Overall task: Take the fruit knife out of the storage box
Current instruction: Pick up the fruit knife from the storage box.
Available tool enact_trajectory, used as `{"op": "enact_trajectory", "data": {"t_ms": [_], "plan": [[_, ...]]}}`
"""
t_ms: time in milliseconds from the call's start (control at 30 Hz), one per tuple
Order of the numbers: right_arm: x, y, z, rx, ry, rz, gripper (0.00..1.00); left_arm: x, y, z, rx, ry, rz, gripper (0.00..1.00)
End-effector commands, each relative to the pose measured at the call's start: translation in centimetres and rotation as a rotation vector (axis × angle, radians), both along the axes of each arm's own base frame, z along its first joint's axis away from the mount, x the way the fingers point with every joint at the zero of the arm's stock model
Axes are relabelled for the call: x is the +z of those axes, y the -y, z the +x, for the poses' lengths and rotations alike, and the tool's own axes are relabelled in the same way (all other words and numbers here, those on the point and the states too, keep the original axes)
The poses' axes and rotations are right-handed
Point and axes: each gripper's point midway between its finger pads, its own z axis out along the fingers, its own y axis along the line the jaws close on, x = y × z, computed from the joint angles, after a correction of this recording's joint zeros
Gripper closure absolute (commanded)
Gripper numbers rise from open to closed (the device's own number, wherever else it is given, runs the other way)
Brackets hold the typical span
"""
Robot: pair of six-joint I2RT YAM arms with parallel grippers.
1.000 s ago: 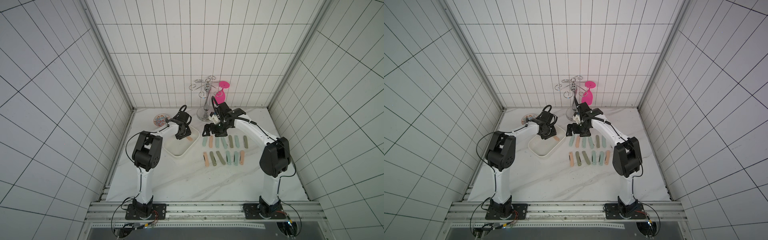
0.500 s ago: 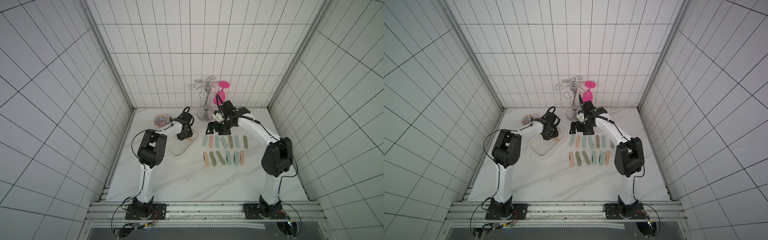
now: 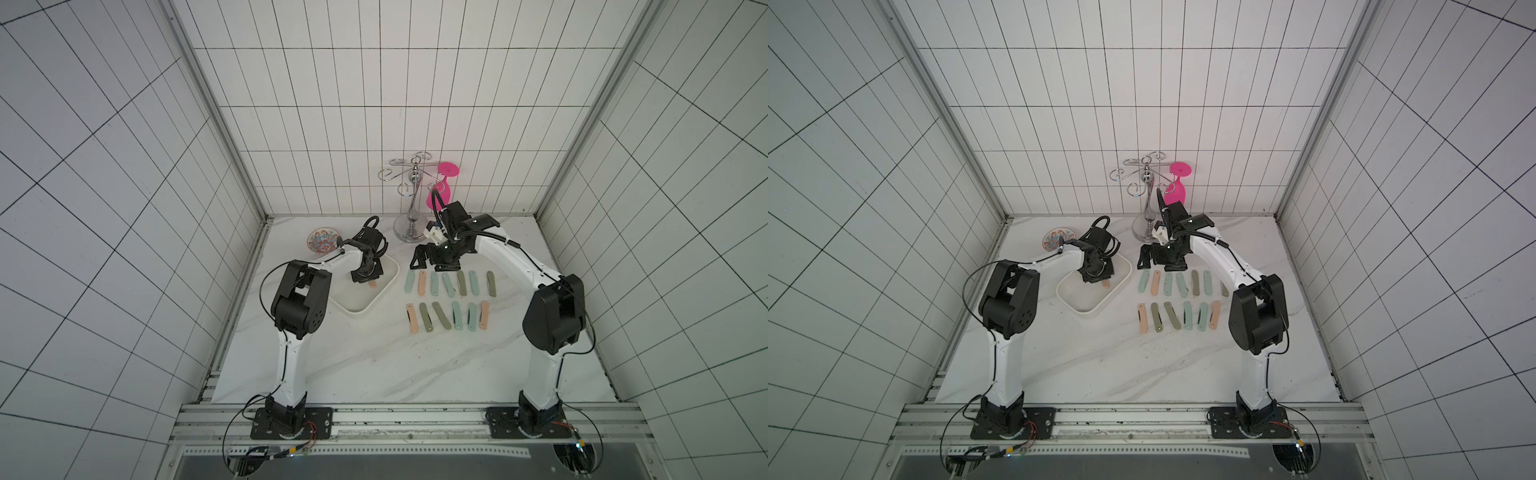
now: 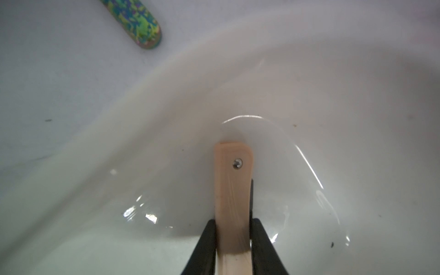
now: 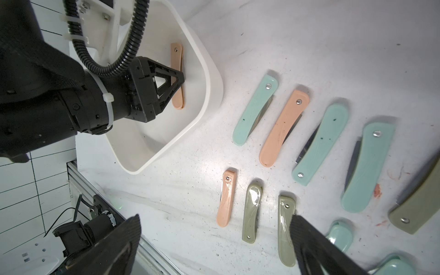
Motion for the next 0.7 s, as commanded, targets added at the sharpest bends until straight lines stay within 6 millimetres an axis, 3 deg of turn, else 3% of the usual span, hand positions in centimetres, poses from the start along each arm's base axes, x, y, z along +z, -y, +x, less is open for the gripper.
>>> {"op": "enact_trajectory", "data": {"t_ms": [0, 200, 567, 667], "plan": [[-0.3, 0.0, -1.4, 0.019, -0.036, -0.003, 0.01, -3.4, -1.7, -4.0, -0.03, -0.153, 0.073, 0.78], [-0.3, -0.5, -1.4, 0.025, -0.033, 0.002, 0.01, -0.8, -1.6, -3.3, -0.051, -0.07, 0.053, 0.84], [-0.3, -1.9, -1.3, 0.03, -0.044, 0.036, 0.0, 3.8, -2.0, -2.3, -0.047, 0.077, 0.011, 0.84], [-0.4, -2.2, -1.2, 0.024, -0.049, 0.047, 0.05, 4.4, -2.2, -2.3, -0.048, 0.093, -0.011, 0.84]]}}
